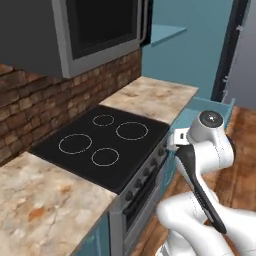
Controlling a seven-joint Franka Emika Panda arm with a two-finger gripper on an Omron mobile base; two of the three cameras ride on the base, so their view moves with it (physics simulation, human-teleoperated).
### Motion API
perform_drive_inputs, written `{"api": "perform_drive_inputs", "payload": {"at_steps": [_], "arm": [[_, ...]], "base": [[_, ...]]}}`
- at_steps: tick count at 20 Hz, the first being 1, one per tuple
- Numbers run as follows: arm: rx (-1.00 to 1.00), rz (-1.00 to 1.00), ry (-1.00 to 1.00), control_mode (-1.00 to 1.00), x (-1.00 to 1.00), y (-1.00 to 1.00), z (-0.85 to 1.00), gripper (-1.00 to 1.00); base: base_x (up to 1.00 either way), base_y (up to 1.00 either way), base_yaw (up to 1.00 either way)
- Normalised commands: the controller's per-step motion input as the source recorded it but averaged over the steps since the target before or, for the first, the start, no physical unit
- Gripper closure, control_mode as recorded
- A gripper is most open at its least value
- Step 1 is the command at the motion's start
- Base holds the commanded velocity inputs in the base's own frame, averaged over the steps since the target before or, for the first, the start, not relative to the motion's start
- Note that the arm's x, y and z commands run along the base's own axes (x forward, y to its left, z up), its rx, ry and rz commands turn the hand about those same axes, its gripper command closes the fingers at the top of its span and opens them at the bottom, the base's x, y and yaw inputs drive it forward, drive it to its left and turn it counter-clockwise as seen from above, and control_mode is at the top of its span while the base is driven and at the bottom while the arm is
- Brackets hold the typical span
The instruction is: Organize the utensils by type. Pick up the wooden spoons from the counter and place them in the open cabinet. Then pick up the metallic utensils from the counter and place them in the open drawer.
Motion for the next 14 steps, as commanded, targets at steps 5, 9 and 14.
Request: {"api": "perform_drive_inputs", "payload": {"at_steps": [5,9,14], "arm": [[0.00,0.00,0.00,1.00,0.00,0.00,0.00,-1.00],[0.00,0.00,0.00,1.00,0.00,0.00,0.00,-1.00],[0.00,0.00,0.00,1.00,0.00,0.00,0.00,-1.00]], "base": [[-0.82,-0.16,0.61],[-0.81,-0.07,0.59],[-0.70,0.13,0.57]]}}
